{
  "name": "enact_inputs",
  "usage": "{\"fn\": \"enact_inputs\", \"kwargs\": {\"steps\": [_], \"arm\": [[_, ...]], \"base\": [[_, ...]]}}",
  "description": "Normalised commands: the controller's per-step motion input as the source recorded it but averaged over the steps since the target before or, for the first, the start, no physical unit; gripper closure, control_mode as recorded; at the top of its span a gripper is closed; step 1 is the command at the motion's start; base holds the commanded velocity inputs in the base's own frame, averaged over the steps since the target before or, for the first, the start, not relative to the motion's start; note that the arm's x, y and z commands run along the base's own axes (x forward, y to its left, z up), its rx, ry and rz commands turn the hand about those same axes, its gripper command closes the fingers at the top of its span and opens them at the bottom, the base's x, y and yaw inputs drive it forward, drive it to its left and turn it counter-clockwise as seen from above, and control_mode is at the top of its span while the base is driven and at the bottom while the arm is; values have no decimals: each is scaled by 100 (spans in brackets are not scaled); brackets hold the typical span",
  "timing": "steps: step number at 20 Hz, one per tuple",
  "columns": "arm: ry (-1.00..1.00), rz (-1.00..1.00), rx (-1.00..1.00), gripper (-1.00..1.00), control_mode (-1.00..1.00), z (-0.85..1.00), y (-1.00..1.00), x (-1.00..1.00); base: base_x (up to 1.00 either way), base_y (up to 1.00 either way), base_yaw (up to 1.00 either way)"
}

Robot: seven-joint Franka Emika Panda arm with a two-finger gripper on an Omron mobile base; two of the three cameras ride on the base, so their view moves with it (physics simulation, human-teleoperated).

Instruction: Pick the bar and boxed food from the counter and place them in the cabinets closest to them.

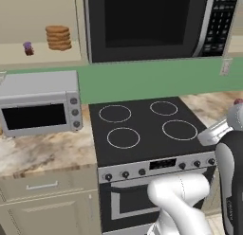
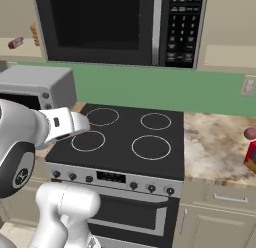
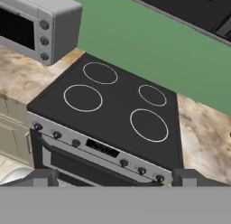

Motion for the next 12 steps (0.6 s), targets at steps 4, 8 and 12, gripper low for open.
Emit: {"fn": "enact_inputs", "kwargs": {"steps": [4,8,12], "arm": [[0,0,0,-100,100,0,0,0],[0,0,0,-100,100,0,0,0],[0,0,0,-100,100,0,0,0]], "base": [[-2,-47,-1],[-1,-49,-1],[-1,-50,-1]]}}
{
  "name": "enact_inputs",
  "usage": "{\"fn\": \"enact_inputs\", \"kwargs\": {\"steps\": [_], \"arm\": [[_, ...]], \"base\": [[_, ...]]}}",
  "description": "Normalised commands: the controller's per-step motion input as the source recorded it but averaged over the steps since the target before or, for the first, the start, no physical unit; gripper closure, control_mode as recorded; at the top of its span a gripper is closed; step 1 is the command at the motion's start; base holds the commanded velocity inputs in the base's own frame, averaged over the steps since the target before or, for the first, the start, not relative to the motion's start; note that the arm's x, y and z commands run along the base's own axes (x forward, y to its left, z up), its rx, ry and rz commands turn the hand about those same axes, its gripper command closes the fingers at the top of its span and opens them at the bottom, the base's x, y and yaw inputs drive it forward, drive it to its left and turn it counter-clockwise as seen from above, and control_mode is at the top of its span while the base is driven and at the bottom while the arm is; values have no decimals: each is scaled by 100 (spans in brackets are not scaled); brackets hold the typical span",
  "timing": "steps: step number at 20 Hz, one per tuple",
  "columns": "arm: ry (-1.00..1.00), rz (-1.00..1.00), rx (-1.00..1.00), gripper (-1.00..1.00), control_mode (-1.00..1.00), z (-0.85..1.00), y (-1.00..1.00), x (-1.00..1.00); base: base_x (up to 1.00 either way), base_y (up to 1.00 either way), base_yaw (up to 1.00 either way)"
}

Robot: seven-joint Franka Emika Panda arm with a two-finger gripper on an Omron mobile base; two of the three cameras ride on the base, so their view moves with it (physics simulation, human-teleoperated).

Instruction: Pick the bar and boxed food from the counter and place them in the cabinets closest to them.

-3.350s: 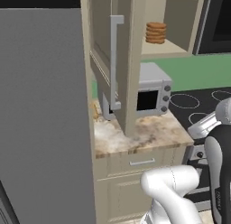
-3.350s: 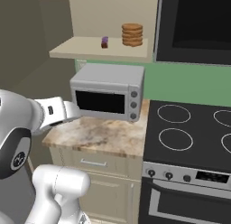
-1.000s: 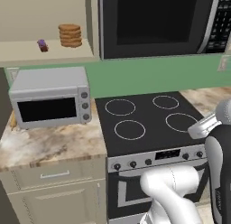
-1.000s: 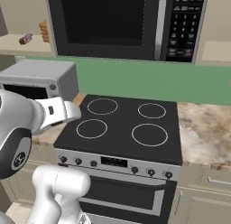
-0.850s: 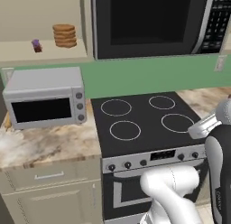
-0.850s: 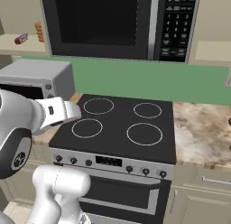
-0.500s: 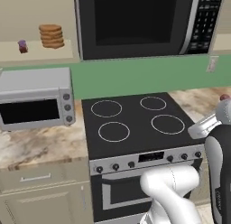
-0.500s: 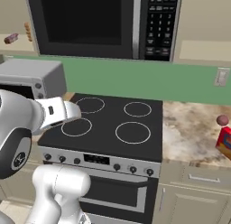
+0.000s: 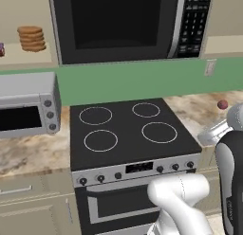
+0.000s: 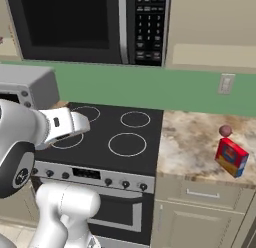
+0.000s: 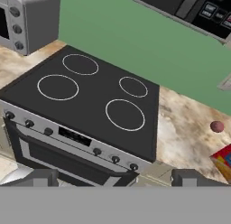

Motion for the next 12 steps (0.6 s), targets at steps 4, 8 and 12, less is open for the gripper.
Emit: {"fn": "enact_inputs", "kwargs": {"steps": [4,8,12], "arm": [[0,0,0,-100,100,0,0,0],[0,0,0,-100,100,0,0,0],[0,0,0,-100,100,0,0,0]], "base": [[-1,-50,-1],[-1,-50,-1],[-1,-50,-1]]}}
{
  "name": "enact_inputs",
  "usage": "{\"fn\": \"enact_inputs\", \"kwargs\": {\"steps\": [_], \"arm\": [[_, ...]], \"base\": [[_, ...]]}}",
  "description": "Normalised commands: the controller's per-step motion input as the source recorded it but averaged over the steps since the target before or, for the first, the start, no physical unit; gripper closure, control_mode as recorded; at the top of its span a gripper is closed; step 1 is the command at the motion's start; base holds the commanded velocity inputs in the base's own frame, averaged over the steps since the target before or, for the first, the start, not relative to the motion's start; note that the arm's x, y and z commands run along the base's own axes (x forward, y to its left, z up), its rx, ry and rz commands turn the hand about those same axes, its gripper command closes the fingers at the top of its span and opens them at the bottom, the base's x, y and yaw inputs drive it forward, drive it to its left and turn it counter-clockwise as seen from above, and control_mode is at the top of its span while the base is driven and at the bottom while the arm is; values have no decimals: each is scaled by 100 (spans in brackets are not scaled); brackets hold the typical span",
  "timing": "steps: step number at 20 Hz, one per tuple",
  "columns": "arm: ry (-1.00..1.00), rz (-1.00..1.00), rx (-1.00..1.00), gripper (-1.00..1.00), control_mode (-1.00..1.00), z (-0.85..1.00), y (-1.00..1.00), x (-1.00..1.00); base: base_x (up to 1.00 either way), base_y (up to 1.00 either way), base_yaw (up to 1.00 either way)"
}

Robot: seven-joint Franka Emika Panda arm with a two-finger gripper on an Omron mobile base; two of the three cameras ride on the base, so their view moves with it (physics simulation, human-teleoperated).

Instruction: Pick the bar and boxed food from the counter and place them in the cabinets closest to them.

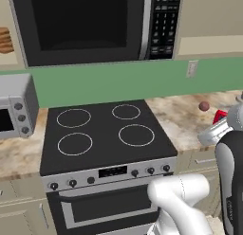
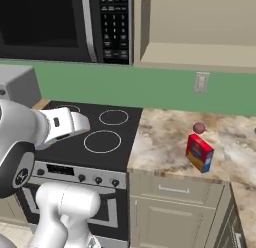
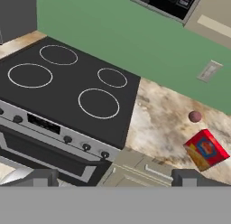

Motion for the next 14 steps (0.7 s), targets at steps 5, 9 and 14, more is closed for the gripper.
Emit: {"fn": "enact_inputs", "kwargs": {"steps": [5,9,14], "arm": [[0,0,0,-100,100,0,0,0],[0,0,0,-100,100,0,0,0],[0,0,0,-100,100,0,0,0]], "base": [[-1,-49,-1],[-1,-48,-1],[-1,-47,-1]]}}
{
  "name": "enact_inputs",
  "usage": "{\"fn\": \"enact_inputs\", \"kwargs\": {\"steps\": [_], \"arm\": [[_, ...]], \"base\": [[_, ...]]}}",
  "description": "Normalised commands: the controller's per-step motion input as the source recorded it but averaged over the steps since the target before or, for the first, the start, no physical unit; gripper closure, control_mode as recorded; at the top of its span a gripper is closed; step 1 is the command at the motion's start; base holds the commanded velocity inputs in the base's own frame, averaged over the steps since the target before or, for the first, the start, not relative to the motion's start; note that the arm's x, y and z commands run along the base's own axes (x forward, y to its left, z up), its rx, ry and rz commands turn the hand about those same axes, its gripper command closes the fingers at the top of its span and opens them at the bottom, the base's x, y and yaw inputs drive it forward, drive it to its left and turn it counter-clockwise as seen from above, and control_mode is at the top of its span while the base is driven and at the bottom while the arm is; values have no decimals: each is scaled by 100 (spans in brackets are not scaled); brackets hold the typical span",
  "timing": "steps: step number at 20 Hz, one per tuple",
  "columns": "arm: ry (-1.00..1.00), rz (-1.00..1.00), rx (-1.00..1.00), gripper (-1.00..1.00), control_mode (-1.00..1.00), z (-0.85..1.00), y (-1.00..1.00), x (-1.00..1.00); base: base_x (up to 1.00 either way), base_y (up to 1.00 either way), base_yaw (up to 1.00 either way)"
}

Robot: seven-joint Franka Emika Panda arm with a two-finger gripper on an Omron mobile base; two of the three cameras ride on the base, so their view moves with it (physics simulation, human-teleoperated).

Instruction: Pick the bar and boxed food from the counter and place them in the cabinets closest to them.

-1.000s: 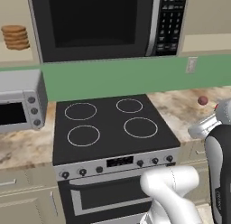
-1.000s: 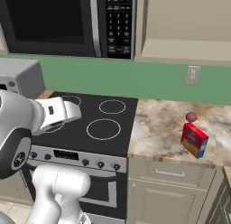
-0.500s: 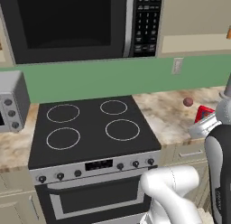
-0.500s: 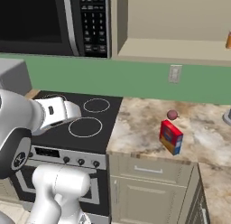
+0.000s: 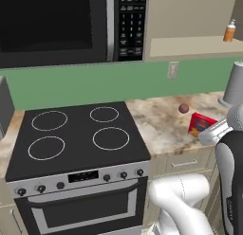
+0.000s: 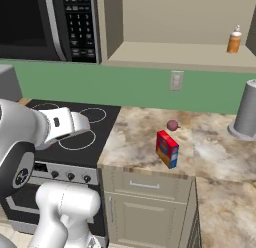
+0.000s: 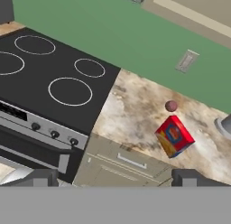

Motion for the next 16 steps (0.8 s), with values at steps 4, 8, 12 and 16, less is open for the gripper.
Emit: {"fn": "enact_inputs", "kwargs": {"steps": [4,8,12,16], "arm": [[0,0,0,-100,100,0,0,0],[0,0,0,-100,100,0,0,0],[0,0,0,-100,100,0,0,0],[0,0,0,-100,100,0,0,0]], "base": [[-2,-43,0],[-2,-36,0],[-3,-10,0],[0,0,0]]}}
